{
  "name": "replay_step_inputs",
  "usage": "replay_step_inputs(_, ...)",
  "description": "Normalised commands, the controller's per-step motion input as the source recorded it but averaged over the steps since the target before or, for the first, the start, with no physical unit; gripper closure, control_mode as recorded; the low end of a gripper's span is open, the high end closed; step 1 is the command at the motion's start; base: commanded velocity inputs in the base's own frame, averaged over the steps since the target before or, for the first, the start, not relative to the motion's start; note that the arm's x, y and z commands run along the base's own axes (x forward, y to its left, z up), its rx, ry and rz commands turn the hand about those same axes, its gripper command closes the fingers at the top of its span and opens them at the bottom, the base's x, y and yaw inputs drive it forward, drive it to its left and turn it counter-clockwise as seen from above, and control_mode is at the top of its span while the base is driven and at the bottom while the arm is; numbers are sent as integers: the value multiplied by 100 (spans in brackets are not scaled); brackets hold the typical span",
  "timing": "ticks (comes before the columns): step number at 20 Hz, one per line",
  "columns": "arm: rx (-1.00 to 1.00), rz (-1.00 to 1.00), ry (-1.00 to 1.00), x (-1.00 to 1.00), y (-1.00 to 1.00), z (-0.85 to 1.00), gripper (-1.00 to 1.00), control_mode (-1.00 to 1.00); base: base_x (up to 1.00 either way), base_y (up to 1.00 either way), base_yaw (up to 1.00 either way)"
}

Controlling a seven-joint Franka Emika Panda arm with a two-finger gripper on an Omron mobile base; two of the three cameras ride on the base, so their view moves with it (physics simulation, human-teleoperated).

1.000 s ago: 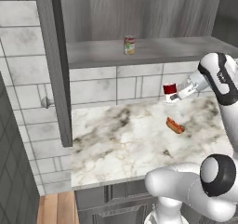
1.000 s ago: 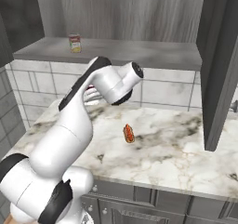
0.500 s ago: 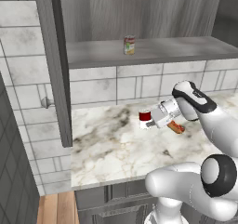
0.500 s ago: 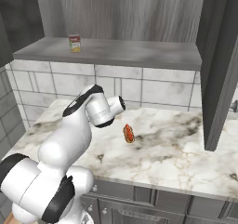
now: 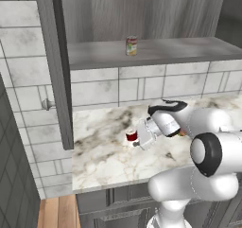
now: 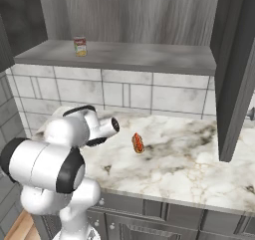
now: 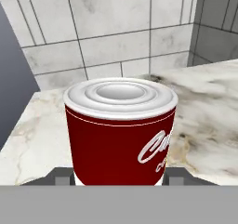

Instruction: Restock the canned food cabinet by taking the new fresh canned food from the counter and placing it in the cabinet. Then, take the old canned food from the cabinet and place it on the counter.

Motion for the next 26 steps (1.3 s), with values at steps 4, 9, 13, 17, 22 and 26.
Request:
replay_step_inputs(4,-2,1,-2,29,0,-62,-100,-100,0,0,0)
replay_step_inputs(9,0,0,0,26,0,-13,-100,-100,0,0,0)
replay_step_inputs(13,3,0,1,27,0,7,-100,-100,0,0,0)
replay_step_inputs(17,12,0,0,2,0,78,-100,-100,0,0,0)
replay_step_inputs(22,13,0,-4,-19,0,100,-100,-100,0,0,0)
replay_step_inputs(26,7,0,-11,-77,-3,100,-100,-100,0,0,0)
